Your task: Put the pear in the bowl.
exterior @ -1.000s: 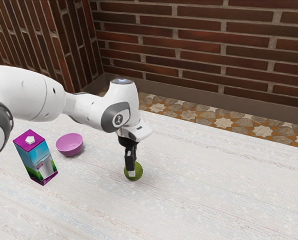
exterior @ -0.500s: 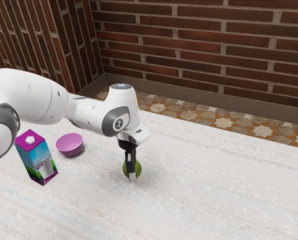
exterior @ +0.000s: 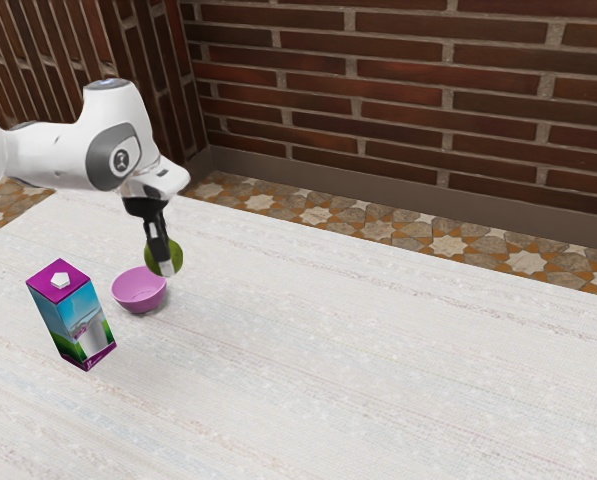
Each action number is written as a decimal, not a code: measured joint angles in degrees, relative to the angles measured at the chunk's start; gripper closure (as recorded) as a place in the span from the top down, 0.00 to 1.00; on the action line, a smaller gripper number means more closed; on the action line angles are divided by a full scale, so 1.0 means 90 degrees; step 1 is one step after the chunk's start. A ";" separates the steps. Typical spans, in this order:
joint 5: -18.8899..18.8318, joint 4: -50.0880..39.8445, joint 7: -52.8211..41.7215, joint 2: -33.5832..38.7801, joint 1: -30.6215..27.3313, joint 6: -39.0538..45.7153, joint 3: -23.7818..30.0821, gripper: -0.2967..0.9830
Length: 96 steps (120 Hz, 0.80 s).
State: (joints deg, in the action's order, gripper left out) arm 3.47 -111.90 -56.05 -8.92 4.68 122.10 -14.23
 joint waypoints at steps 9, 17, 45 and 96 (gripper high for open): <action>-0.0077 0.0006 -0.0085 -0.0018 0.0008 -0.0064 -0.0289 0.45; -0.0145 0.0017 -0.0153 -0.0073 -0.0042 -0.0104 -0.0482 0.45; -0.0318 0.0749 -0.0343 -0.1045 -0.0426 -0.0166 -0.0565 0.44; -0.0240 0.1392 -0.0574 -0.1891 -0.0515 -0.0216 -0.0567 0.63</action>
State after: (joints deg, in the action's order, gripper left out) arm 1.31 -99.37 -61.22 -25.94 0.05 120.16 -19.33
